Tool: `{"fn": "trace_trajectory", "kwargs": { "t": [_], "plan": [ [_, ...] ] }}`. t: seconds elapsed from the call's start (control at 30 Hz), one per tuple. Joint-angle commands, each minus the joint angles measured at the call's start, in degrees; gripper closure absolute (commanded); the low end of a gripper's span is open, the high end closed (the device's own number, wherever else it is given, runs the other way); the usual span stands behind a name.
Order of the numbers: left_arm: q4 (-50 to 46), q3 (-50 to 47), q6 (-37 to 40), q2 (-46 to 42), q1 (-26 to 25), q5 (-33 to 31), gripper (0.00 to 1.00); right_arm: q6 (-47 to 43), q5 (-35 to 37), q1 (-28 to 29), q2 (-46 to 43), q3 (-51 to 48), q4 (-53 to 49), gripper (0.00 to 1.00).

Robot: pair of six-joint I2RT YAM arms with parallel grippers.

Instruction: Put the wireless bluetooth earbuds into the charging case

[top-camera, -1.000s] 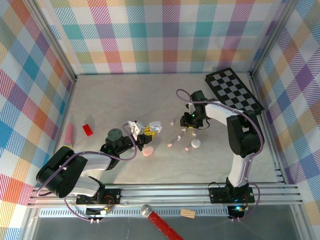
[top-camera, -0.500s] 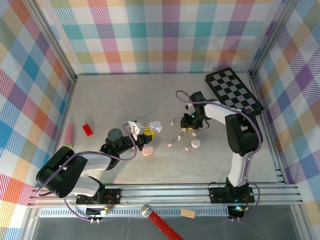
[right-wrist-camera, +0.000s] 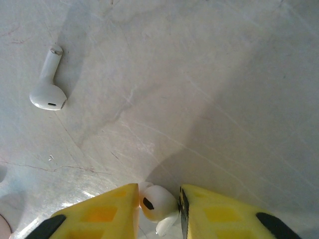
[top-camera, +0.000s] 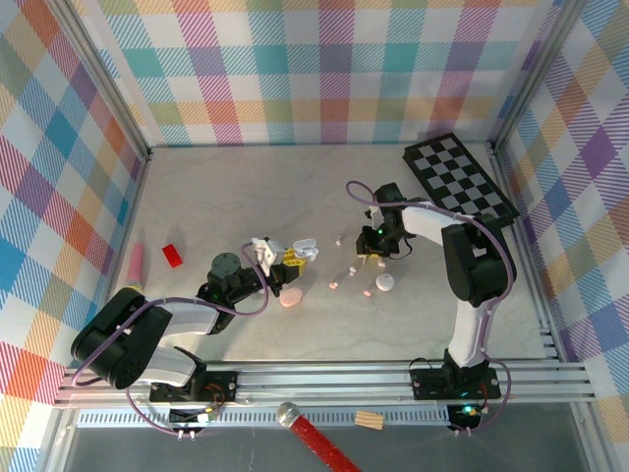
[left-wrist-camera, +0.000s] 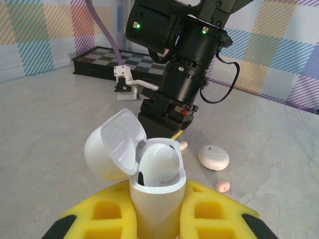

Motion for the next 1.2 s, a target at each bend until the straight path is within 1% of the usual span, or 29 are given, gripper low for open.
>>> {"fn": "trace_trajectory", "kwargs": {
  "t": [0.0, 0.17, 0.3, 0.47, 0.6, 0.73, 0.87, 1.07, 1.17],
  "plan": [
    [2.81, 0.88, 0.27, -0.1, 0.52, 1.79, 1.0, -0.32, -0.84, 0.41, 0.18, -1.69, -0.48, 0.75],
    [2.73, 0.88, 0.18, -0.18, 0.54, 1.79, 1.0, 0.25, -0.41, 0.43, -1.3, -2.26, 0.56, 0.78],
    [2.72, 1.13, 0.23, -0.12, 0.54, 1.62, 1.0, 1.04, -0.14, 0.42, -3.88, -4.12, 4.07, 0.8],
    [2.97, 1.59, -0.25, 0.52, 0.53, 1.71, 1.0, 1.13, 0.82, 0.4, -9.31, -8.04, 10.32, 0.81],
    [2.42, 2.2, -0.39, 0.87, 0.53, 1.83, 1.0, 0.03, 2.73, 1.1, -15.25, -11.83, 16.11, 0.81],
    [2.32, 2.99, -0.69, 1.6, 0.52, 2.12, 1.0, -2.41, 5.88, 3.24, -21.11, -14.92, 20.93, 0.81],
    [2.93, 3.59, -1.54, 2.61, 0.53, 2.53, 1.0, -3.91, 6.32, 5.6, -26.89, -17.56, 26.44, 0.81],
    [4.26, 3.97, -2.71, 3.85, 0.56, 2.95, 1.0, -9.92, 10.45, 11.43, -32.86, -16.73, 26.4, 0.82],
    [4.74, 4.22, -3.66, 4.25, 0.56, 3.51, 1.0, -12.7, 11.2, 13.86, -34.96, -15.96, 25.91, 0.82]
  ]
}}
